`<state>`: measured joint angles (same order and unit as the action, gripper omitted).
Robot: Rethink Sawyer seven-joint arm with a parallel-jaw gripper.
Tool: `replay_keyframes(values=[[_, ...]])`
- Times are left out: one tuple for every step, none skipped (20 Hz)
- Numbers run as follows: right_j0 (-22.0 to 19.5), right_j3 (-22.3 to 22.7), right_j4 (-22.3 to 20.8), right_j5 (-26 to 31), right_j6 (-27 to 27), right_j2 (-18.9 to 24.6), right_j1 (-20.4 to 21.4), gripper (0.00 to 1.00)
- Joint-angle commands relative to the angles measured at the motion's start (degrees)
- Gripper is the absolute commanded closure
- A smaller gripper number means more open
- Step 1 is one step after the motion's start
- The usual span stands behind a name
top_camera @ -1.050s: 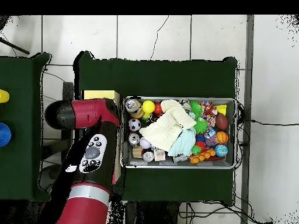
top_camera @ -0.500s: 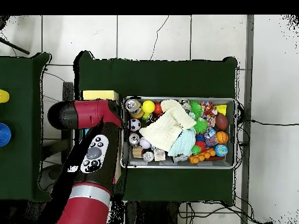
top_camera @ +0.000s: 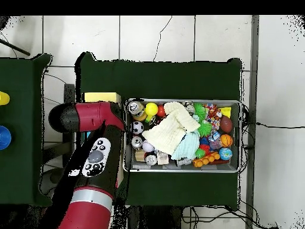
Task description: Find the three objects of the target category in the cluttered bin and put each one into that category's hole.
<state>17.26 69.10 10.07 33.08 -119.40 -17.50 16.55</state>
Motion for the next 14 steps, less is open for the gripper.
replay_keyframes(values=[[0.9,6.0,2.1,6.3,-10.5,6.3,-4.9,0.00],[0.6,5.9,2.1,7.0,-10.2,6.4,-4.6,0.00],[0.4,5.8,2.1,7.7,-9.8,6.5,-4.3,0.00],[0.2,5.9,2.1,8.3,-9.4,6.6,-3.9,0.00],[0.2,5.7,2.1,9.0,-9.3,6.5,-3.6,0.00],[0.2,5.6,2.0,9.5,-9.2,6.4,-3.5,0.00],[0.2,5.5,2.1,10.0,-9.2,6.3,-3.3,0.00],[0.2,5.5,2.0,10.3,-9.1,6.3,-3.1,0.00],[0.1,5.2,2.0,10.9,-8.9,6.3,-3.0,0.00],[0.1,5.0,1.9,11.4,-8.7,6.3,-3.0,0.00],[0.0,4.7,1.9,12.2,-8.5,6.3,-2.9,0.00],[-0.1,4.6,1.9,12.7,-8.3,6.3,-2.6,0.00],[-0.2,4.6,1.9,13.4,-8.2,6.3,-2.3,0.00],[-0.3,4.6,1.9,14.1,-8.0,6.3,-1.9,0.00]])
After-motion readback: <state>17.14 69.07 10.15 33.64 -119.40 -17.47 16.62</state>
